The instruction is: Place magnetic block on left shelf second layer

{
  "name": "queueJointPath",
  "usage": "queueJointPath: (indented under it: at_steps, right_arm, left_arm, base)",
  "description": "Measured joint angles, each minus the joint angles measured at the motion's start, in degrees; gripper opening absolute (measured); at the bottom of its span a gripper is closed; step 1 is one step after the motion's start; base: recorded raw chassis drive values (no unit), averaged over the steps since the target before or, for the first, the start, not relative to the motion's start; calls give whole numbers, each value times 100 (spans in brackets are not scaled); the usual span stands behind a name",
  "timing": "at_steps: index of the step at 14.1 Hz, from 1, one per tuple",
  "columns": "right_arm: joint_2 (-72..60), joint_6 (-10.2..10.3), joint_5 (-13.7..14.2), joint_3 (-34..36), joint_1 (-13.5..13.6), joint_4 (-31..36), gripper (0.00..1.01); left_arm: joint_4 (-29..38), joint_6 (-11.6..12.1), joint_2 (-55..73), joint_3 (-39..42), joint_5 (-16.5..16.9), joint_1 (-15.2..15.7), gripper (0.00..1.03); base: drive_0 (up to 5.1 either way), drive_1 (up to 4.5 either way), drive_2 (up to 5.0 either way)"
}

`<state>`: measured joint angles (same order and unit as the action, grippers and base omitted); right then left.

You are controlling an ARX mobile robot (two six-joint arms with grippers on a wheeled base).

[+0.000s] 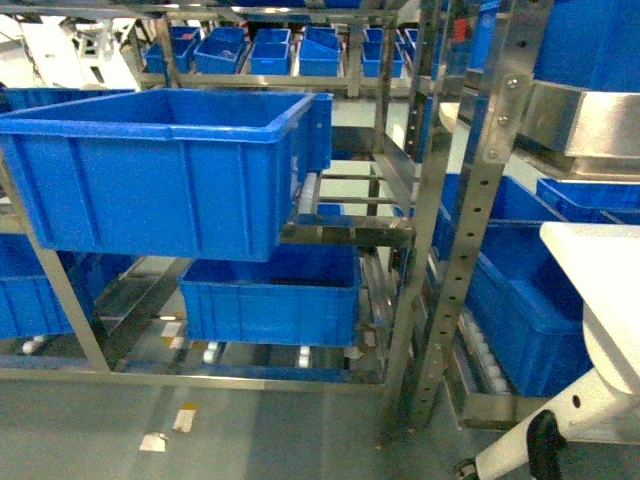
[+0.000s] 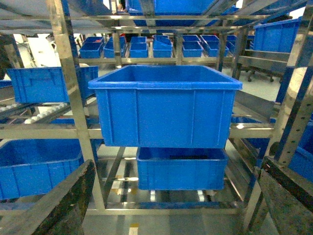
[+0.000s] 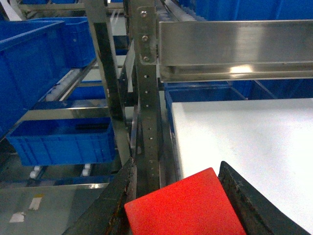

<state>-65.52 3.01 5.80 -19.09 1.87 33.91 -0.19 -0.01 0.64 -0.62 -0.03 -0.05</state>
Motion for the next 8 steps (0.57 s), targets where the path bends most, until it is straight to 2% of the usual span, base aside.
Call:
queueJointPath:
  at_steps: [8]
  right_arm:
    - [0, 0, 0, 2, 0, 15, 43]
  left_arm:
    - [2, 0, -2, 0, 0, 0, 98]
  base:
    - [-501, 244, 244]
